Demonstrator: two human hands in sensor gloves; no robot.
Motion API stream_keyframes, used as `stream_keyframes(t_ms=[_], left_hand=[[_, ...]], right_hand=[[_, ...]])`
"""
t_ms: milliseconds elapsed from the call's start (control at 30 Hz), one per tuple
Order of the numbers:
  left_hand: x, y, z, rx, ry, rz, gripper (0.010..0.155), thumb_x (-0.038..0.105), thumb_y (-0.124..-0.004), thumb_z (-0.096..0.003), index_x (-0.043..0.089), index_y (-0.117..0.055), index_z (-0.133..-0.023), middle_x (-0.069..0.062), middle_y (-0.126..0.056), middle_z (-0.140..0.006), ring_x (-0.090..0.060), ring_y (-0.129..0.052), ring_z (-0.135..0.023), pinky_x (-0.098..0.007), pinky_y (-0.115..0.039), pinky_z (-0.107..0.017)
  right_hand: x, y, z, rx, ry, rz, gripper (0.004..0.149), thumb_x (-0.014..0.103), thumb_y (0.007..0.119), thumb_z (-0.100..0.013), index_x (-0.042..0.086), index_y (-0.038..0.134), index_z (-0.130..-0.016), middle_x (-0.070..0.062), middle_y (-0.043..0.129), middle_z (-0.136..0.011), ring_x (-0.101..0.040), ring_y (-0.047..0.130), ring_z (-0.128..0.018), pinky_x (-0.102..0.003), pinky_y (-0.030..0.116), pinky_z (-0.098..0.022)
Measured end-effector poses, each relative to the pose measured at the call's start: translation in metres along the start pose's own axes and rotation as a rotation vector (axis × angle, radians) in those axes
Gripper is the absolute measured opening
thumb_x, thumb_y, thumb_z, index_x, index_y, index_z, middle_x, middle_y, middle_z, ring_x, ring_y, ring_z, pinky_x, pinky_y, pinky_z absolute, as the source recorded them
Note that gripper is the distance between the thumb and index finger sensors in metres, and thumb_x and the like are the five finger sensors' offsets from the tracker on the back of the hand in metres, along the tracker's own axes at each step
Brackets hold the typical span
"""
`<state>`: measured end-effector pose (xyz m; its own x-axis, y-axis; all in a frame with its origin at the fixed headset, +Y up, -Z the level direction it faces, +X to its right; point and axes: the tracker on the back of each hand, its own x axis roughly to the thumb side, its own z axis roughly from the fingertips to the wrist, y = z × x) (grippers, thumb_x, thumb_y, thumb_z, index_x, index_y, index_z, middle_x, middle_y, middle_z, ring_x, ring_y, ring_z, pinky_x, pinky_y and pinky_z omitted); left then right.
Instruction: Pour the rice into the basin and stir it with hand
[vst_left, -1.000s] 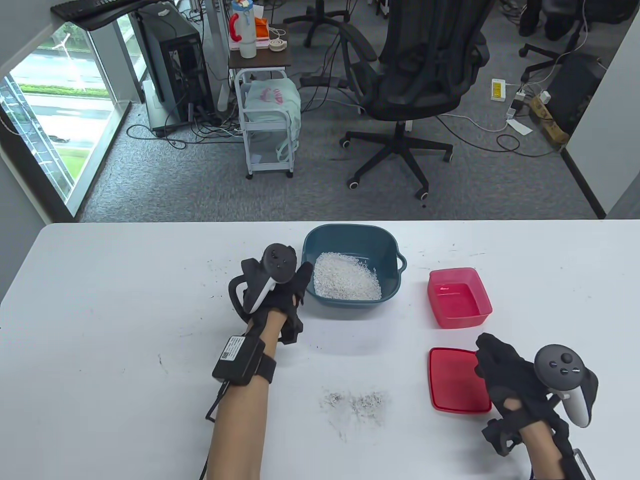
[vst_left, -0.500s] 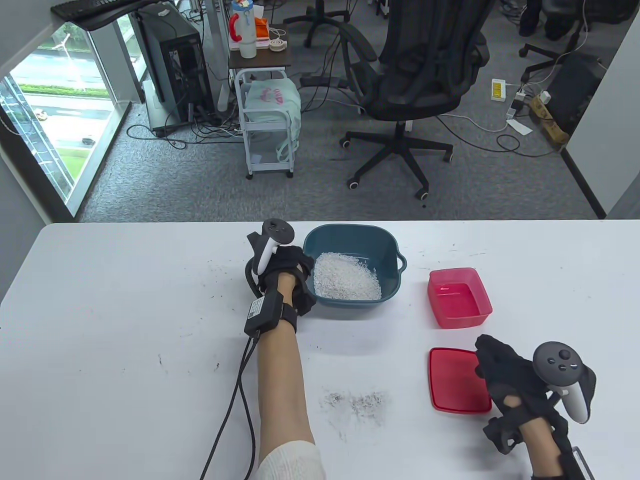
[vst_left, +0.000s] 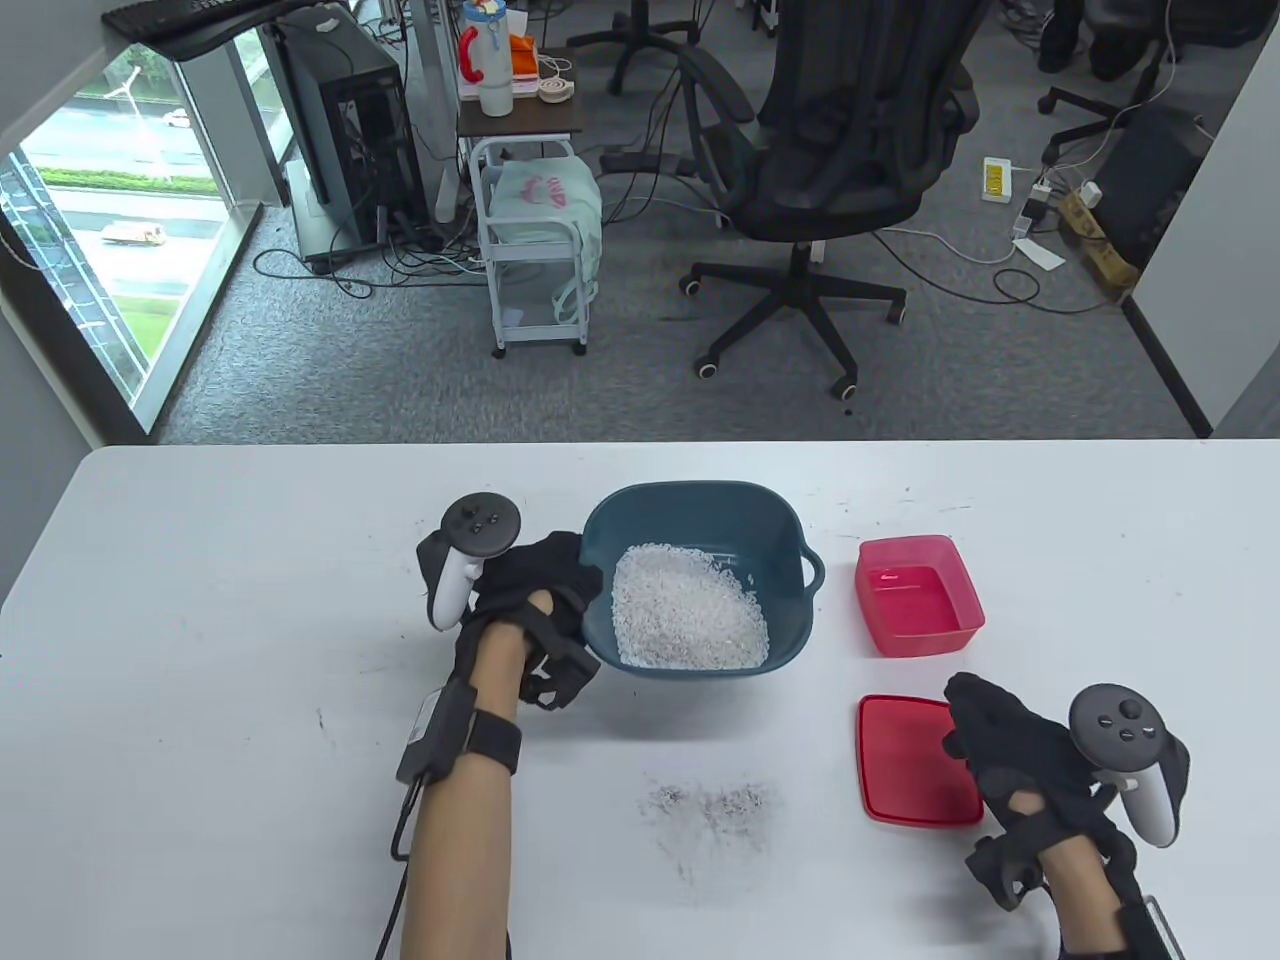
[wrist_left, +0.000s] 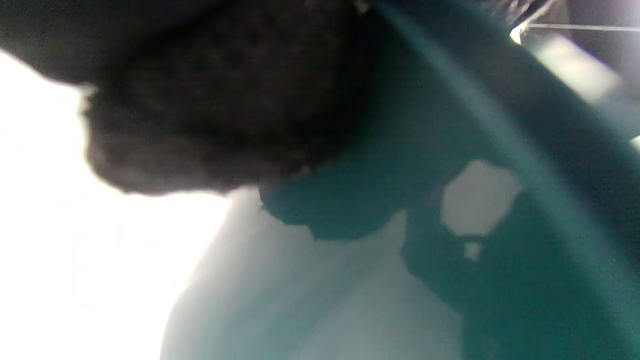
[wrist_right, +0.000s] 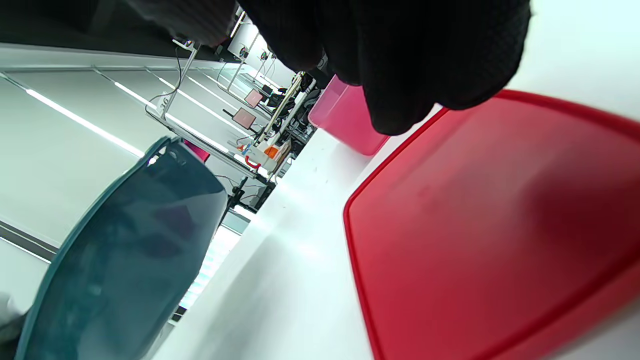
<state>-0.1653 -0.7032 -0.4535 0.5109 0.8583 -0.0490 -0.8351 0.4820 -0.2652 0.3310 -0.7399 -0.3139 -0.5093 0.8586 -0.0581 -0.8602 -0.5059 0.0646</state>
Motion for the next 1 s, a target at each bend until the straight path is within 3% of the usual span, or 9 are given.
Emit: stream_keyframes(t_ms=[167,300,500,800,1000], left_hand=[[-0.01,-0.022,0.064,-0.013,-0.025,0.008,0.069,0.023,-0.088,-0.0427,-0.006,-0.064,-0.1,-0.036,-0.083,-0.088,-0.019,-0.11,-0.002,-0.024,-0.097,0.007],[-0.029,-0.052,0.094,-0.028,-0.034,0.034,0.069,0.023,-0.087,-0.0427,-0.006,-0.062,-0.101,-0.036,-0.082,-0.088,-0.018,-0.11,-0.001,-0.024,-0.097,0.008],[-0.054,-0.084,0.104,-0.076,-0.025,0.098,0.069,0.022,-0.088,-0.0426,-0.006,-0.062,-0.1,-0.037,-0.082,-0.088,-0.019,-0.11,-0.001,-0.024,-0.097,0.008],[-0.06,-0.088,0.105,-0.058,-0.016,0.026,0.07,0.025,-0.087,-0.0426,-0.004,-0.062,-0.101,-0.035,-0.082,-0.089,-0.016,-0.109,-0.001,-0.023,-0.096,0.008],[-0.062,-0.09,0.108,-0.055,-0.005,0.042,0.071,0.03,-0.085,-0.0445,-0.002,-0.06,-0.103,-0.033,-0.079,-0.092,-0.015,-0.107,-0.004,-0.024,-0.094,0.004]], right_hand=[[0.0,0.002,0.0,0.017,-0.011,-0.006,0.06,0.038,0.075,-0.038,0.003,0.078,-0.086,-0.03,0.079,-0.082,-0.05,0.098,-0.052,-0.061,0.082,-0.036],[-0.001,0.002,-0.001,0.019,-0.011,-0.031,0.06,0.038,0.075,-0.038,0.003,0.078,-0.086,-0.03,0.079,-0.082,-0.05,0.098,-0.052,-0.061,0.082,-0.036],[0.001,0.009,-0.001,0.037,-0.013,-0.012,0.06,0.038,0.075,-0.038,0.002,0.078,-0.086,-0.03,0.079,-0.082,-0.05,0.098,-0.052,-0.062,0.082,-0.036],[0.018,0.026,0.003,0.059,-0.066,0.133,0.06,0.038,0.075,-0.038,0.002,0.078,-0.086,-0.031,0.079,-0.082,-0.051,0.097,-0.052,-0.062,0.081,-0.036],[0.072,0.029,0.025,0.002,-0.332,0.178,0.06,0.037,0.076,-0.038,0.005,0.077,-0.088,-0.028,0.077,-0.087,-0.053,0.093,-0.061,-0.064,0.079,-0.041]])
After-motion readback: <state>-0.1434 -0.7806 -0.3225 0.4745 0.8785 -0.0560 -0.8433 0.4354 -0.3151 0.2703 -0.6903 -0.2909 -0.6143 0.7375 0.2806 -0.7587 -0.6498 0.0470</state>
